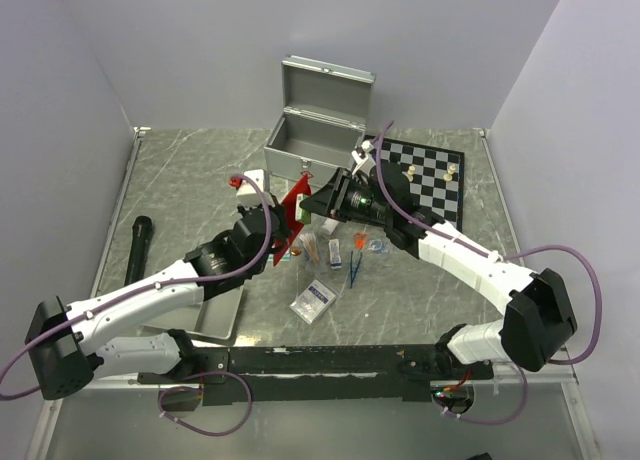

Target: Organize the medicine kit

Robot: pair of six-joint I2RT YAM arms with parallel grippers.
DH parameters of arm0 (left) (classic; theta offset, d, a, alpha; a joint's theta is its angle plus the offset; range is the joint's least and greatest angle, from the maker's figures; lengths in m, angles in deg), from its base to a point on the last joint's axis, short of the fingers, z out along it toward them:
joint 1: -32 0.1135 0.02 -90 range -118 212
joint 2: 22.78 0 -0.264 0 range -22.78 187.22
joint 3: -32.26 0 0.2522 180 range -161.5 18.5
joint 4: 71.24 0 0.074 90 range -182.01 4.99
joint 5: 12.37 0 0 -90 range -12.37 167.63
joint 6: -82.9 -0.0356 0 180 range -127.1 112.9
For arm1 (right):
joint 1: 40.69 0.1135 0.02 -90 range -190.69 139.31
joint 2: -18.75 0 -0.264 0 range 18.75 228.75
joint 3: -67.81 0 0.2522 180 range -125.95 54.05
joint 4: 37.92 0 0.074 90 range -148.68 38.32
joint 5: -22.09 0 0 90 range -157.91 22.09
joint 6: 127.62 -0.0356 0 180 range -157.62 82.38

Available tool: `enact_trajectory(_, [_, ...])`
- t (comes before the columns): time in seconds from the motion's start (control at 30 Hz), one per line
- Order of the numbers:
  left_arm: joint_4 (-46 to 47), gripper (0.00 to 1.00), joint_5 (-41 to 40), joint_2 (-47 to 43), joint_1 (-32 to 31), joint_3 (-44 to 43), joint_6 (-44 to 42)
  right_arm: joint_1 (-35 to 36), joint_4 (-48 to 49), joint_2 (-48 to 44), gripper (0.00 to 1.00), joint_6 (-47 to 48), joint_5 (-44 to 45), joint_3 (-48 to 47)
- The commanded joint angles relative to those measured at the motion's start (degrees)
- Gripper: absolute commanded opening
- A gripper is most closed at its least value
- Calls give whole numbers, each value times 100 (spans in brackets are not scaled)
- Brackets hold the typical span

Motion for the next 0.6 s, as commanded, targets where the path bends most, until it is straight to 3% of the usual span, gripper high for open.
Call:
enact_trajectory(0.0, [100, 1, -26, 55, -109, -298, 410, 38, 709, 89, 33, -411, -66, -141])
enact_trajectory(0.57, [100, 1, -210, -174, -162, -228, 753, 170, 359, 327, 34, -139, 171, -158])
